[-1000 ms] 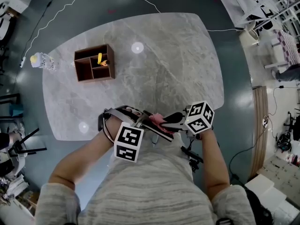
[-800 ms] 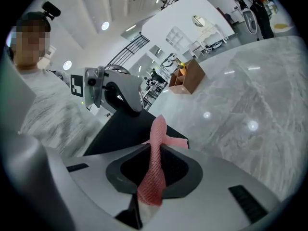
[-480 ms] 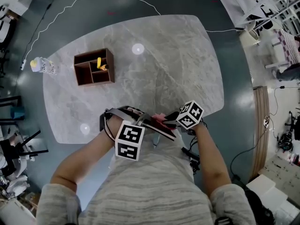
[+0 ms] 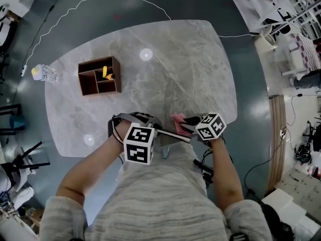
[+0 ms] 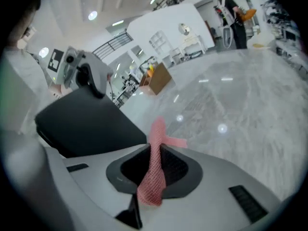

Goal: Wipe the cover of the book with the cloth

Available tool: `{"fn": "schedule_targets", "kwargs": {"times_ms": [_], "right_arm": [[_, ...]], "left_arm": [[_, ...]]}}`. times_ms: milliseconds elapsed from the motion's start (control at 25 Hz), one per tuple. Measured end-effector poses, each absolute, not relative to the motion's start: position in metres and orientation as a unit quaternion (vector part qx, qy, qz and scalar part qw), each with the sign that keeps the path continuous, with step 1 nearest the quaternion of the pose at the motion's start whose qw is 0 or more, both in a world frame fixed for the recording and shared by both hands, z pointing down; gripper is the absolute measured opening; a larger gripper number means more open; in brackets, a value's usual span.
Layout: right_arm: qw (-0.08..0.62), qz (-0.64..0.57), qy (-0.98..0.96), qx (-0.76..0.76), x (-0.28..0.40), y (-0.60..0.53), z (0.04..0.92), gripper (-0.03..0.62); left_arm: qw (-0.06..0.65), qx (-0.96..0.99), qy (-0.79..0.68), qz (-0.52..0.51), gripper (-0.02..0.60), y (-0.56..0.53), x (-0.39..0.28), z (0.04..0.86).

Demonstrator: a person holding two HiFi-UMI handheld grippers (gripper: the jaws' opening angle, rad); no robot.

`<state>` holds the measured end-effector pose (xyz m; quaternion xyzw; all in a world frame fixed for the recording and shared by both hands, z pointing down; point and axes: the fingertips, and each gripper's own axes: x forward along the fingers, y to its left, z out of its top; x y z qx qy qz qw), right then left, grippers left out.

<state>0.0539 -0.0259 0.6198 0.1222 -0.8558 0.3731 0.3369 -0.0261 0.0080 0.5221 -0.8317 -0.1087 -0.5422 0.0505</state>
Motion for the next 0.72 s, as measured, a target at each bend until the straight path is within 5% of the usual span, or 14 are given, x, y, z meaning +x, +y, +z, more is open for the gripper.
{"fn": "schedule_targets", "kwargs": {"times_ms": [280, 720], "right_arm": [[0.187, 0.28, -0.9, 0.275, 0.088, -0.105, 0.512, 0.057], [0.11, 0.112, -0.928, 0.338, 0.076, -0.132, 0.422, 0.057]], "left_arm": [[-0.014, -0.84, -0.105, -0.533, 0.083, -0.023, -0.016, 0.526], [-0.125, -0.848, -0.103, -0.504, 0.106, -0.085, -0.012, 0.55]]}}
